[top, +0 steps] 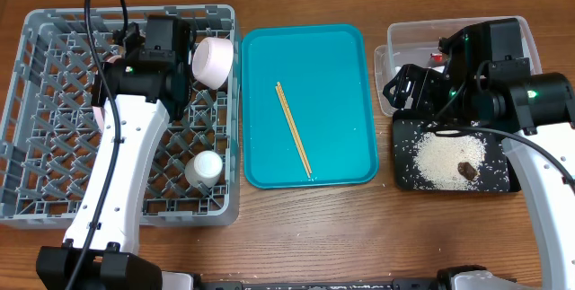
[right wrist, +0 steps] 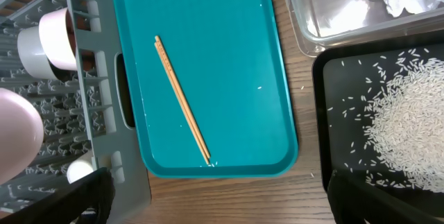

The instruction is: Sort waste into correct bins and load items into the dishwasher

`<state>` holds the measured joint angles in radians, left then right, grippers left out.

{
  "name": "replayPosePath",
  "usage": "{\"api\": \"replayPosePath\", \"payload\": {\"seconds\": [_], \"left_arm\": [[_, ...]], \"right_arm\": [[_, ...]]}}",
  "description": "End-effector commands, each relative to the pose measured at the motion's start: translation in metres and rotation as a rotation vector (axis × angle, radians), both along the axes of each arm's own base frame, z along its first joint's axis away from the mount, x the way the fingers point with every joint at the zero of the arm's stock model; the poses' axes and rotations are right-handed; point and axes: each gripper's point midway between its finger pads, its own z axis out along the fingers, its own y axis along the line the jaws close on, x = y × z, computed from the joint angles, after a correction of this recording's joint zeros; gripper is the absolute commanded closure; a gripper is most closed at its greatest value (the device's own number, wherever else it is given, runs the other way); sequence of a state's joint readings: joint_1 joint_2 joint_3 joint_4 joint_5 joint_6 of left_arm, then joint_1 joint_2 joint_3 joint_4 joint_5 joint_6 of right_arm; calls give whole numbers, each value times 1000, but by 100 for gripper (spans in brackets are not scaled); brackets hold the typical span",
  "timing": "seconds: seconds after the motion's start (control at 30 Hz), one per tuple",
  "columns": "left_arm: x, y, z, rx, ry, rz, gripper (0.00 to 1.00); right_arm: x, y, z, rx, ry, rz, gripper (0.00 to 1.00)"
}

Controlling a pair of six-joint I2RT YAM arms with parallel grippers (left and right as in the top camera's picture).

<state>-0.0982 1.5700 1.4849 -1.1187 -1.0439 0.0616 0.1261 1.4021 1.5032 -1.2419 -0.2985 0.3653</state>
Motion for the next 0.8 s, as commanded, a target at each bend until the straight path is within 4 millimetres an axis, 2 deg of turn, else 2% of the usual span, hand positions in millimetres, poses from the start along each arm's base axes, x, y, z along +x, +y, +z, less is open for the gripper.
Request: {"api": "replayPosePath", "payload": {"seconds": [0.0,0.27,0.7,0.77], "left_arm": [[4,-4,-2,-8,16,-31,96],[16,-23,-24,-167,8,-100,96],[10,-25,-43,-187,56,-105,96],[11,-26,-44,-196,54,-109,93]], "right_arm": [[2,-2,0,-11,-9,-1,0],[2,-2,0,-11,-9,-1,0],[2,-2,0,-11,-9,-1,0],[2,-2,0,-11,-9,-1,0]]}}
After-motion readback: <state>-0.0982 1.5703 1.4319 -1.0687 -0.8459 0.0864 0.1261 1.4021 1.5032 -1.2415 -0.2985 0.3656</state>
